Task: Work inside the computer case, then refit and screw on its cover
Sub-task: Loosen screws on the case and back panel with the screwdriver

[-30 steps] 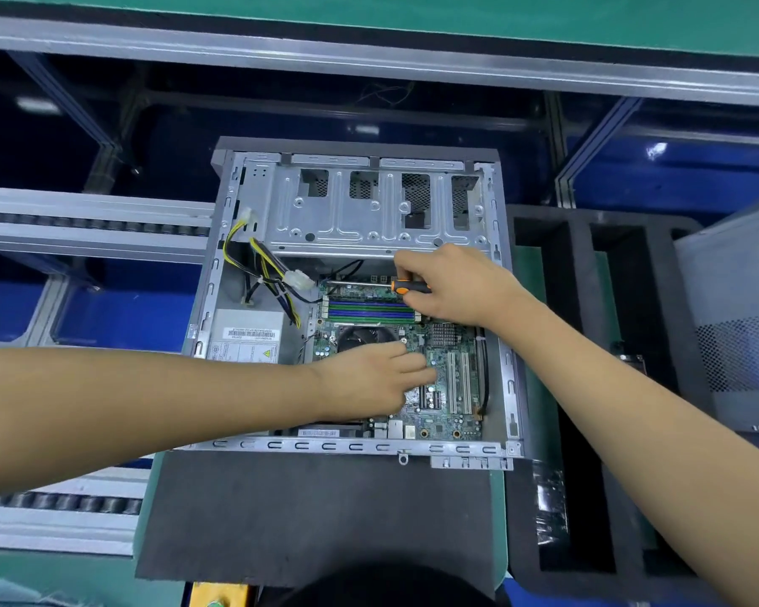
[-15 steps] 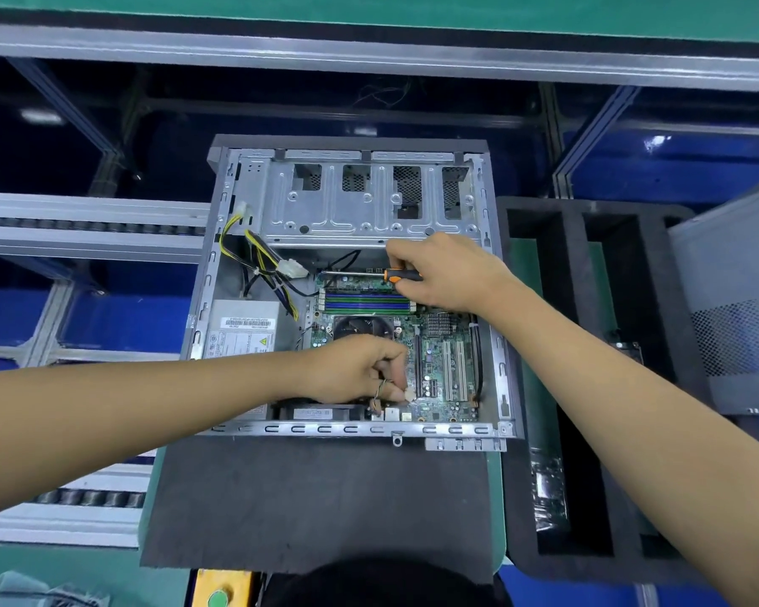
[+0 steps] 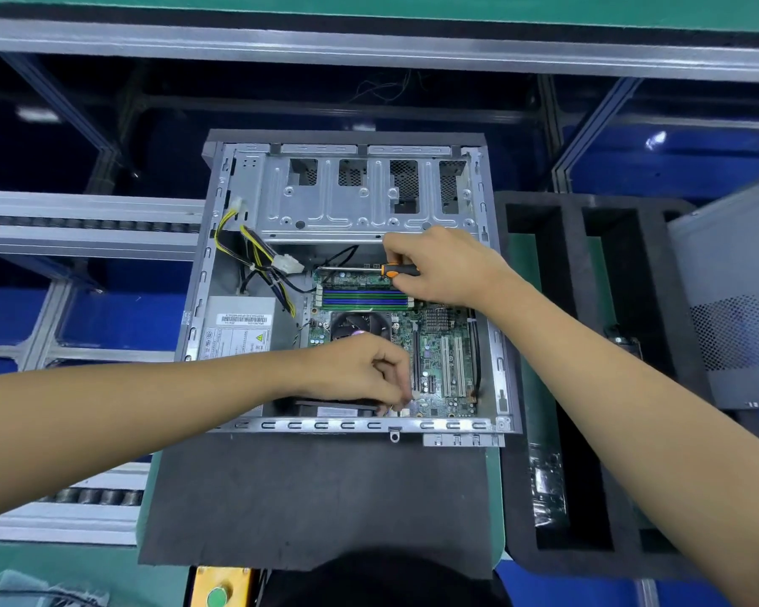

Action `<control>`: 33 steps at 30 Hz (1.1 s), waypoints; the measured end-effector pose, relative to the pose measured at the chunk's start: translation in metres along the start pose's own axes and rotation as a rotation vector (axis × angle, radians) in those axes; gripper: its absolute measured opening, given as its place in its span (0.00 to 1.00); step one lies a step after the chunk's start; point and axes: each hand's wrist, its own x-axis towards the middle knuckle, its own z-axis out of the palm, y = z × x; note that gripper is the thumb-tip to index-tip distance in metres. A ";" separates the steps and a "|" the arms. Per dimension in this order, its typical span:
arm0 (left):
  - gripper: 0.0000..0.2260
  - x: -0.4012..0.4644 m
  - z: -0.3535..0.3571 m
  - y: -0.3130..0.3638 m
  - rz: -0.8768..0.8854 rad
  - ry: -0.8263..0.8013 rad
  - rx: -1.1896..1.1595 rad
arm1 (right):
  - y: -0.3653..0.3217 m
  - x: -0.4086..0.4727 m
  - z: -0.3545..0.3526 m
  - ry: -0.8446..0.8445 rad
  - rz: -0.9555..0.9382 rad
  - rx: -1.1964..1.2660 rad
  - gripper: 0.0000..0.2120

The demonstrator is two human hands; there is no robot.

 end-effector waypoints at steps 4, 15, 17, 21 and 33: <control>0.15 0.003 0.006 -0.002 0.003 0.041 0.091 | 0.000 0.000 0.000 -0.001 0.002 -0.001 0.07; 0.12 -0.006 0.011 0.006 0.156 0.131 0.395 | 0.000 0.001 0.001 -0.013 0.001 -0.011 0.07; 0.13 -0.006 0.012 0.006 0.144 0.160 0.423 | 0.000 0.002 0.001 -0.013 0.000 -0.010 0.07; 0.11 0.002 0.012 0.008 -0.004 0.215 0.465 | 0.000 0.001 0.001 -0.008 -0.007 -0.017 0.07; 0.02 0.041 0.034 0.054 -0.182 0.025 1.262 | -0.001 -0.001 0.000 0.000 0.003 0.004 0.06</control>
